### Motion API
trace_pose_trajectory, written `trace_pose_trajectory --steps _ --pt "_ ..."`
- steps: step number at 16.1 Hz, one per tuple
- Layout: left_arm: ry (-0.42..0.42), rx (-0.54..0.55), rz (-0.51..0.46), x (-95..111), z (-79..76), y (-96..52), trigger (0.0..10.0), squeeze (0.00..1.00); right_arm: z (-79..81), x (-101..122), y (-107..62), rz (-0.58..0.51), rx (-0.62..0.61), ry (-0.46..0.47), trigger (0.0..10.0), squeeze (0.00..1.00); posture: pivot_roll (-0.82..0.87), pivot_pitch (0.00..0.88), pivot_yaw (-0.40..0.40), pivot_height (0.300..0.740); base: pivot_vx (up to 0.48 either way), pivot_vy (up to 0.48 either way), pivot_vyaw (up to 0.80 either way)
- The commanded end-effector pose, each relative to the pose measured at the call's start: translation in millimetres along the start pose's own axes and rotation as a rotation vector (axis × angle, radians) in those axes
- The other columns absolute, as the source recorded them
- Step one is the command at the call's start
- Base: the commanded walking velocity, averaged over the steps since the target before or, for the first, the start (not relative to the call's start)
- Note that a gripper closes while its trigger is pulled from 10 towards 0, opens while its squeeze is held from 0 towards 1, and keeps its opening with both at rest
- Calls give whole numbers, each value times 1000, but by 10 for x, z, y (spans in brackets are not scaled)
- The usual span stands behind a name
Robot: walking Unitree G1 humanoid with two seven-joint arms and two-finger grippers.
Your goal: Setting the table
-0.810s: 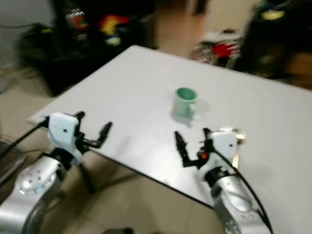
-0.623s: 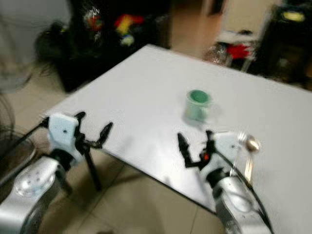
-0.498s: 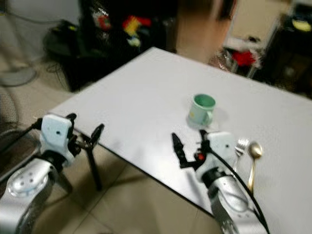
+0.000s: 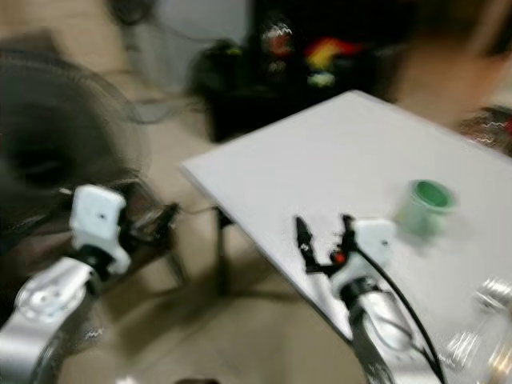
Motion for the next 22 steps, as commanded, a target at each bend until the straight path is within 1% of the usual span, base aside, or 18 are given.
trace_pose_trajectory --steps 1,3,5,6,7,10,15,20,22 --pt "1 -6 -1 25 10 15 10000 0 35 32 12 -14 9 2 10000 1000 57 0 10 740 0 0 800" --pt "-1 -5 -1 28 20 31 10000 0 43 20 1 -8 10 0 10000 1000 53 0 12 740 0 0 800" --pt "1 4 -5 31 62 52 10000 0 49 -7 11 -4 8 -6 10000 1000 53 0 10 740 0 0 800" --pt "-13 22 -12 55 81 56 10000 0 34 5 13 -6 -2 -2 10000 1000 50 0 12 740 0 0 800" --pt "-14 11 -16 66 68 54 10000 0 34 11 11 -10 1 8 10000 1000 57 0 2 740 0 0 800" --pt "9 15 -13 47 69 23 10000 0 59 -9 44 -4 21 7 10000 1000 67 0 -10 740 0 0 800" --pt "0 22 -15 64 95 -27 10000 0 60 -45 98 2 33 14 10000 1000 106 0 -37 740 0 0 800" --pt "10 24 -21 92 120 -43 10000 0 84 -73 105 3 37 30 10000 1000 116 0 -34 740 0 0 800" --pt "13 19 -20 96 119 -40 10000 0 89 -90 102 5 33 39 10000 1000 116 0 -34 740 0 309 800"
Point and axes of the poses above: a point about 5 cm out from each wrist's last joint towards the gripper, its own y axis pointing out of the wrist towards the gripper, its own x axis along the axis of the wrist's last joint, z = x × y, the point moved 2 cm from there along y, pointing out of the wrist towards the gripper, and after that the axes turned 14 degrees about -y, right-handed, at the moved point
